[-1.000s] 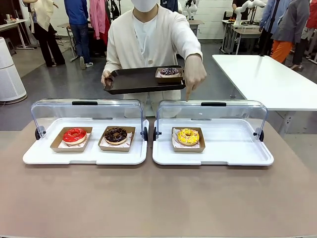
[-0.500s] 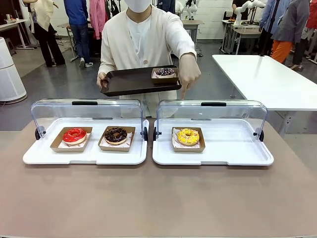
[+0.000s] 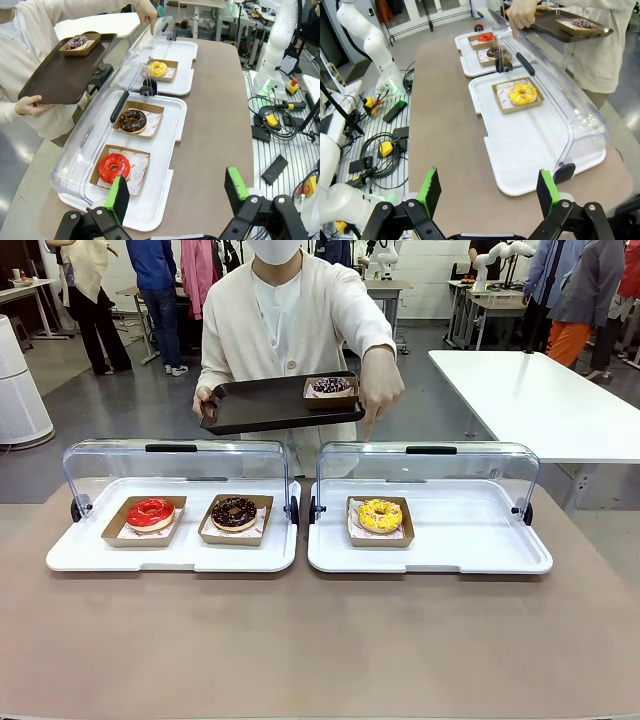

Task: Provide the desired donut to the person.
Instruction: Pick up and lift the Paper togo box containing the Donut pointed at by the person.

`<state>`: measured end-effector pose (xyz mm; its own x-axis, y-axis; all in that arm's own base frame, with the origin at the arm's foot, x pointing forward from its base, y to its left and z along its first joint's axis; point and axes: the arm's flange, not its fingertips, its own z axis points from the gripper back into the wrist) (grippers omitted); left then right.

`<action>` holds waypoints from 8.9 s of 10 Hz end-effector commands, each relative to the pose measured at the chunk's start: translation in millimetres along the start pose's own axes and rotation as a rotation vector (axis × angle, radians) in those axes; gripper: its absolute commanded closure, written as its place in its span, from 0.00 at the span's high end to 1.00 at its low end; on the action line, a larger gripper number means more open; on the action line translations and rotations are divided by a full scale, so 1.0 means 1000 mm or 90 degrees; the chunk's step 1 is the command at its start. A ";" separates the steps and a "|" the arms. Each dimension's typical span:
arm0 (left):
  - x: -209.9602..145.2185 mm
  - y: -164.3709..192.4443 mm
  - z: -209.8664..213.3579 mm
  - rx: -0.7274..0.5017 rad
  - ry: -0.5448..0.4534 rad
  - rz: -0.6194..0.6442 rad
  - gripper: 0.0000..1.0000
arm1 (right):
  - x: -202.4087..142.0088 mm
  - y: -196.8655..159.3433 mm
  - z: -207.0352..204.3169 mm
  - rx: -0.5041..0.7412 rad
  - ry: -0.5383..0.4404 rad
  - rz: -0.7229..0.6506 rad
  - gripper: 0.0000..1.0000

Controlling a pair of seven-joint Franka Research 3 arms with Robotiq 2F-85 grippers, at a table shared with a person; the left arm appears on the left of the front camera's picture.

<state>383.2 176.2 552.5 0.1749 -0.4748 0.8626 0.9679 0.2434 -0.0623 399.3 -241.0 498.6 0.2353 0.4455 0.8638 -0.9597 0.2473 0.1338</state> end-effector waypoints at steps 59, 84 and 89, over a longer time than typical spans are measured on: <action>0.000 -0.001 0.001 -0.002 -0.003 -0.007 1.00 | 0.113 0.013 -0.569 -0.034 0.599 0.171 1.00; 0.000 -0.001 0.001 -0.002 -0.003 -0.007 1.00 | 0.311 0.215 -0.442 -0.048 0.682 0.131 0.00; 0.000 -0.001 0.001 -0.002 -0.003 -0.007 1.00 | 0.365 0.195 -0.432 -0.058 0.644 0.165 0.00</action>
<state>383.4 175.7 552.6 0.1754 -0.4761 0.8617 0.9681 0.2427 -0.0630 354.4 337.1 632.0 0.1138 0.9919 0.0562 -0.9910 0.1174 -0.0644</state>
